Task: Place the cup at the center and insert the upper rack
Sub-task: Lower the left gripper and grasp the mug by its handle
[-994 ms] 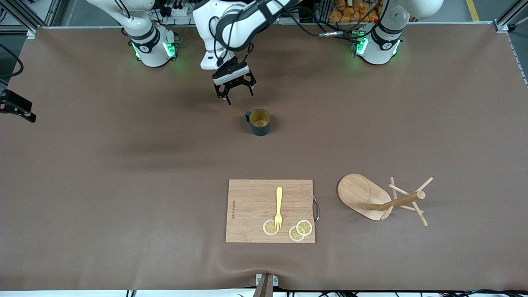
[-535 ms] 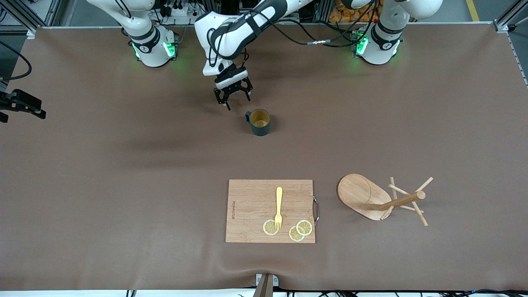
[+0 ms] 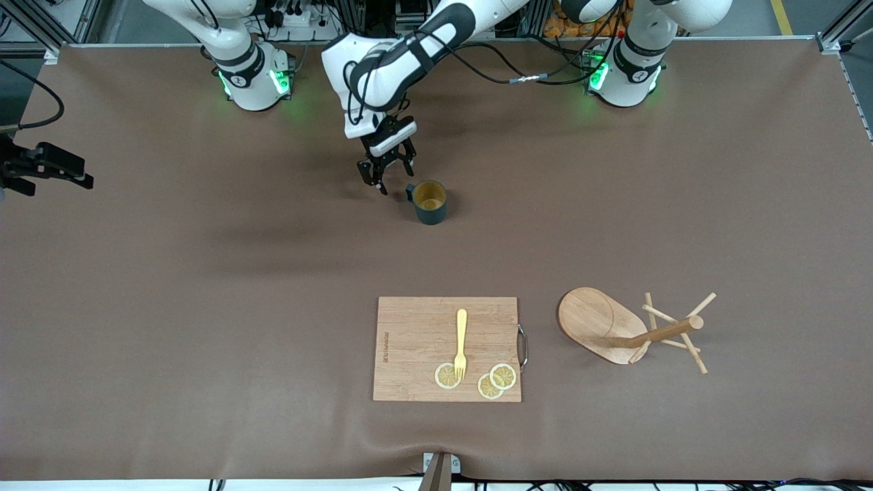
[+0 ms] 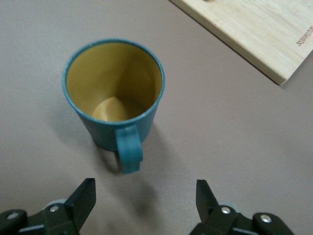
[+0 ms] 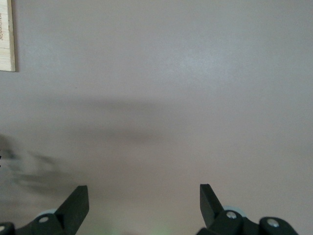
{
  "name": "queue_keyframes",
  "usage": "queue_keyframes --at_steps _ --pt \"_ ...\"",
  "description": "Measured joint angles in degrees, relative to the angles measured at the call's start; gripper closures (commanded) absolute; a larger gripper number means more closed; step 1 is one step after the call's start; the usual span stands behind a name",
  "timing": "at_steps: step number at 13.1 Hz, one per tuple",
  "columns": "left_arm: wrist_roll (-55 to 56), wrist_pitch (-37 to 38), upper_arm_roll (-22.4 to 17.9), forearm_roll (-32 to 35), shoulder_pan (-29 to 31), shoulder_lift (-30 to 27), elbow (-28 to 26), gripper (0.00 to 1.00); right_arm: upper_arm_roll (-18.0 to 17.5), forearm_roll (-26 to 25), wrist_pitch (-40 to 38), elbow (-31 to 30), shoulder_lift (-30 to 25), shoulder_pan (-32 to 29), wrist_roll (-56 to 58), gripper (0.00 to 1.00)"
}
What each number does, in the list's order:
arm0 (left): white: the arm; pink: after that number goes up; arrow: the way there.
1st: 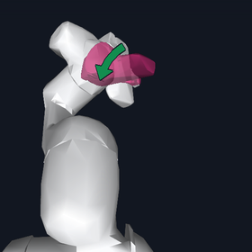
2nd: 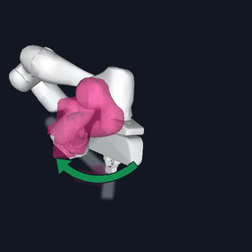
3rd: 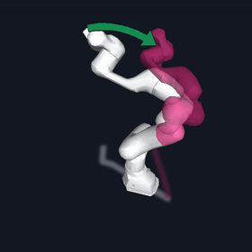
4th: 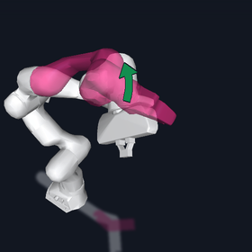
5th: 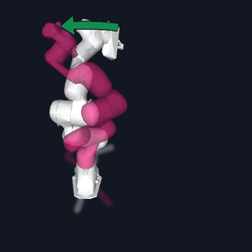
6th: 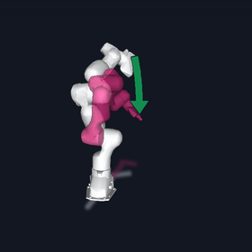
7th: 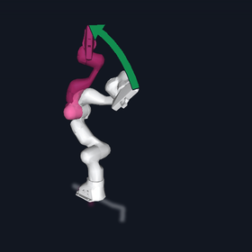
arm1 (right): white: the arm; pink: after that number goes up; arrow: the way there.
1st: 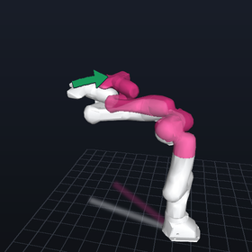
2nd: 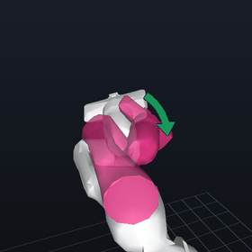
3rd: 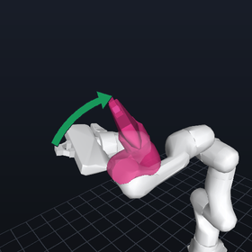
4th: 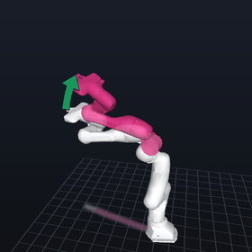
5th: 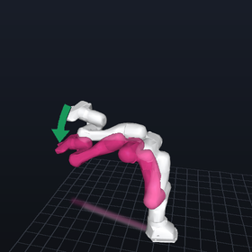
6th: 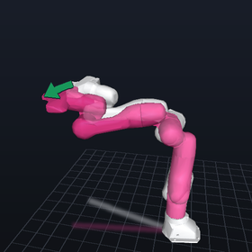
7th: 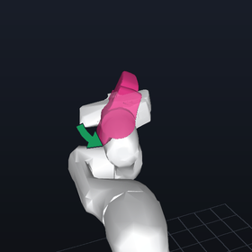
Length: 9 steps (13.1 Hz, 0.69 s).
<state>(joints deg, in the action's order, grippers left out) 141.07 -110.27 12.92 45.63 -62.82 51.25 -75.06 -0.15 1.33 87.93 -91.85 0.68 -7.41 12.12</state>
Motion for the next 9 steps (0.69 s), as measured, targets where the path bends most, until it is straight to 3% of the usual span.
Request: queue_keyframes --at_steps 9 --pt "1.9 -2.0 -0.4 -5.9 2.6 2.4 1.7 0.25 -0.1 0.3 -0.7 -0.2 0.0 1.4 -2.1 0.00"
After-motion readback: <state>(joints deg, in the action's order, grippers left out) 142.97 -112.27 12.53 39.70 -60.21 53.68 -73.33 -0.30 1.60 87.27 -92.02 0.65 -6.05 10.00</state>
